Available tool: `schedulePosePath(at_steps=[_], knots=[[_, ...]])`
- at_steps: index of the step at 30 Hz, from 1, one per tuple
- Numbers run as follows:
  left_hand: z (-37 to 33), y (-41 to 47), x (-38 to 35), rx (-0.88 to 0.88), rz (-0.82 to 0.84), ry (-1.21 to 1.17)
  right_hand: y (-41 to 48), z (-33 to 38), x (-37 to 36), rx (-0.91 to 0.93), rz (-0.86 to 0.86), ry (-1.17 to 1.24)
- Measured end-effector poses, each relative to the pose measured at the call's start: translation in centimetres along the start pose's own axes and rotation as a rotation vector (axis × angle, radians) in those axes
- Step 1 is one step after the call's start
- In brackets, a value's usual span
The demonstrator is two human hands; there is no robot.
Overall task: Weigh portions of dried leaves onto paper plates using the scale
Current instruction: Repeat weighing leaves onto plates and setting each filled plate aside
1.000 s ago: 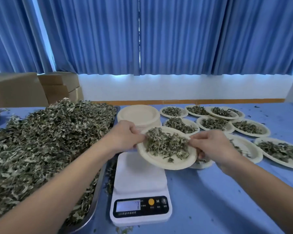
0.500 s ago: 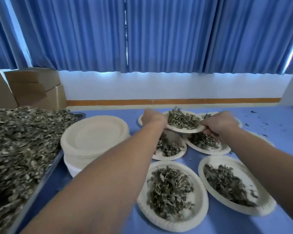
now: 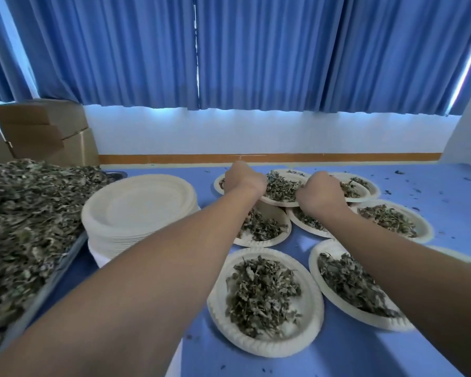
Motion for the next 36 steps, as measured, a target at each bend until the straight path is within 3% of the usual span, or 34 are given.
schedulePosePath(at_steps=[5,9,17,20,23,27,36], knots=[[-3.2,-3.0,5.2,-0.276,0.065,0.042,-3.8,3.6,1.1,0.114,0.037,0.057],[-4.0,-6.2,11.9,-0.506,0.049,0.174,-8.6,9.3,2.0,0.339,0.032,0.170],[4.4,-10.5,20.8,-0.604,0.191,0.544,-18.0,19.0,0.3,0.898,0.203,0.000],[7.0,-11.6,21.8,-0.658,0.264,0.710,-19.6,19.6,-1.6,0.956,0.304,-0.137],[8.1,-12.8,22.3,-0.779,0.243,0.944,-20.0,19.4,-2.4,1.005,0.301,-0.219],[8.1,-13.7,22.7,-0.913,0.266,0.997,-19.7,19.6,-2.5,1.097,0.253,-0.369],[8.6,-13.4,22.9,-0.940,0.268,1.007,-21.0,19.8,-2.3,1.258,0.155,-0.546]])
Point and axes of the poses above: each hand's wrist, its own y-axis towards the middle knuckle, its own x-axis out of the back of the hand, z = x × y, the point moved 6 cm from there along y, towards the middle knuckle, and after that the axes turned 3 degrees about -x, right-handed, at the moved point
